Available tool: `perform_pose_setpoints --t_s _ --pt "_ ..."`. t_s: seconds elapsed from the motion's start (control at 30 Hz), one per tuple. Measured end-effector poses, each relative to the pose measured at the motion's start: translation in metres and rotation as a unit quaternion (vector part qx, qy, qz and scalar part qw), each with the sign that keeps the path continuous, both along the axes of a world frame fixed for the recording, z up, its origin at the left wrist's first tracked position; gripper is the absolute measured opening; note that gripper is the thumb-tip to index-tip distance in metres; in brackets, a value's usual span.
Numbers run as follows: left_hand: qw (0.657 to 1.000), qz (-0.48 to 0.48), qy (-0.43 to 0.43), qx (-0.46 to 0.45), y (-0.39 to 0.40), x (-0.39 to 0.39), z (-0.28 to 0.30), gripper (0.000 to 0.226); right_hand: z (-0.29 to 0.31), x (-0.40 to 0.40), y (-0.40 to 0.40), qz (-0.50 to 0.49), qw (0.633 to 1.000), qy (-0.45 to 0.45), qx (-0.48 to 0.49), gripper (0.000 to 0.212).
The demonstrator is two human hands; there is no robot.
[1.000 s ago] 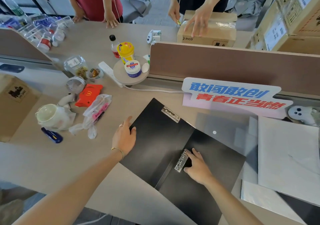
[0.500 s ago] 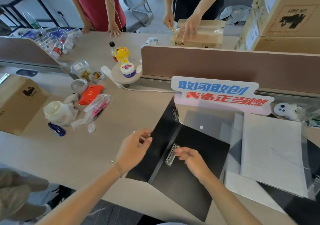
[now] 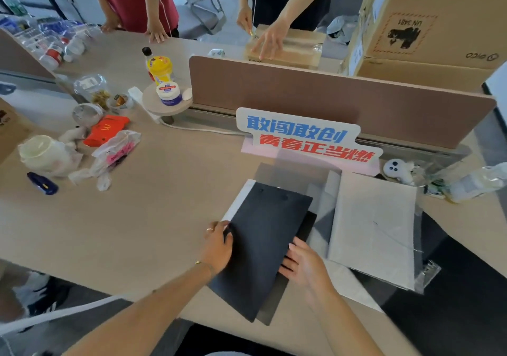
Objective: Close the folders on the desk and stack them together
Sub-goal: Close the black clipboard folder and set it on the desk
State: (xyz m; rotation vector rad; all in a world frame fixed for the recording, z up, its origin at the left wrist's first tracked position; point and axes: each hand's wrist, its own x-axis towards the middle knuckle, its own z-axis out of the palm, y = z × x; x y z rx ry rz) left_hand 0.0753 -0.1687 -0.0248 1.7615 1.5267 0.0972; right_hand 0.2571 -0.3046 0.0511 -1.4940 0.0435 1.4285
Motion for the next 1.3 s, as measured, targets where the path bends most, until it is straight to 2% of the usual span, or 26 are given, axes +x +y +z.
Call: perform_pose_setpoints --t_s 0.1,0.17,0.33,0.4,0.53,0.63,0.77,0.87,1.03,1.2,1.3 --pt "0.999 0.033 0.041 -0.01 0.007 0.011 -0.003 0.036 -0.011 0.007 -0.013 -0.029 0.999 0.027 -0.024 0.058" --pt "0.998 0.047 0.05 -0.009 0.013 0.019 -0.001 0.036 -0.014 0.008 -0.015 -0.046 0.998 0.037 -0.025 0.066" --pt "0.995 0.089 0.03 -0.036 0.026 0.031 0.004 0.039 -0.024 0.005 -0.013 -0.014 0.999 0.026 -0.038 0.054" --pt "0.993 0.113 0.011 -0.042 0.031 0.032 0.009 0.041 -0.028 0.005 -0.014 0.0 0.999 0.022 -0.042 0.055" --pt "0.993 0.108 -0.021 -0.043 0.037 0.03 0.025 0.027 -0.031 0.01 -0.018 0.03 0.999 0.017 -0.041 0.053" --pt "0.989 0.113 -0.07 -0.07 0.035 0.03 0.038 0.022 -0.029 0.012 -0.021 0.014 0.999 0.004 -0.041 0.056" --pt "0.986 0.084 -0.122 -0.078 0.031 0.024 0.052 0.014 -0.025 0.011 -0.015 -0.001 0.998 -0.056 -0.03 0.062" --pt "0.981 0.104 -0.154 -0.063 0.033 0.017 0.062 0.016 -0.03 0.006 -0.005 0.002 0.993 -0.106 -0.044 0.064" --pt "0.965 0.156 -0.204 -0.052 0.064 -0.003 0.078 0.019 -0.024 -0.011 0.038 0.007 0.989 -0.132 -0.059 0.062" --pt "0.956 0.213 -0.198 -0.032 0.114 -0.036 0.078 0.019 -0.023 -0.032 0.096 0.007 0.988 -0.148 -0.039 0.051" --pt "0.953 0.235 -0.19 -0.034 0.148 -0.06 0.071 0.018 -0.028 -0.047 0.139 0.009 0.99 -0.136 -0.034 0.054"
